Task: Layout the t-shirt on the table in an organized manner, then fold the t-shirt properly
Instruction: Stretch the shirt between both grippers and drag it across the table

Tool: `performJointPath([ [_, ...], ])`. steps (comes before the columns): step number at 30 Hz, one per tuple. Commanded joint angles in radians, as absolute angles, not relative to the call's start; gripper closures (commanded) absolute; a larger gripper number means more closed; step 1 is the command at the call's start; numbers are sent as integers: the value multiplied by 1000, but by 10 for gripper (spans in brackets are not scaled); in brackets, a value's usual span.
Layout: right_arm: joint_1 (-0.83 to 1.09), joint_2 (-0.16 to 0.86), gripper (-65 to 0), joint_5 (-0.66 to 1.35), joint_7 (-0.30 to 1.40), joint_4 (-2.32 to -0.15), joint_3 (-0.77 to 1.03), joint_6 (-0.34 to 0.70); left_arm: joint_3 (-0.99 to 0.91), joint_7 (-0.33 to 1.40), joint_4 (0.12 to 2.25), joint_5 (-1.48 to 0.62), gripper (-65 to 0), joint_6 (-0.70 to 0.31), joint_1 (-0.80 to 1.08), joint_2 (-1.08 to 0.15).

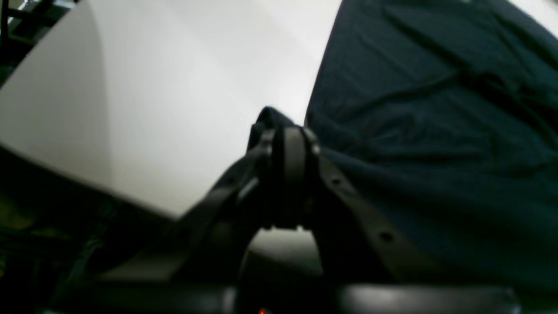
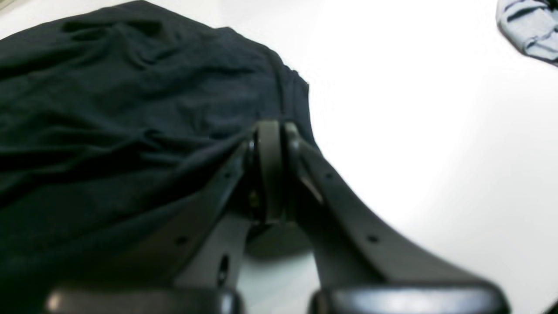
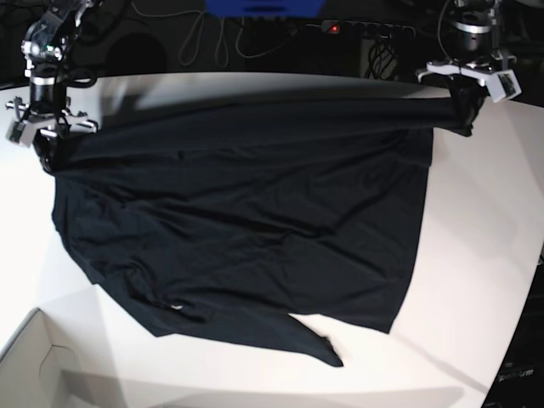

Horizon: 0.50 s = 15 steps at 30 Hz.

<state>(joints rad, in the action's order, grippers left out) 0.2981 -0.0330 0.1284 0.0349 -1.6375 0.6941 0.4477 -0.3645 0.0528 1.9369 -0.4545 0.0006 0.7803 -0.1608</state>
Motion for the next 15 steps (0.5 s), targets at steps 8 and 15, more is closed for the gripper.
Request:
performJointPath([
  [8, 213, -22, 0, 140, 91, -1647, 694, 446, -371, 229, 1952, -456, -1, 4, 664, -165],
  [15, 148, 4, 0, 140, 110, -1586, 679, 446, -412, 369, 1959, -456, -1, 2, 581, -93],
])
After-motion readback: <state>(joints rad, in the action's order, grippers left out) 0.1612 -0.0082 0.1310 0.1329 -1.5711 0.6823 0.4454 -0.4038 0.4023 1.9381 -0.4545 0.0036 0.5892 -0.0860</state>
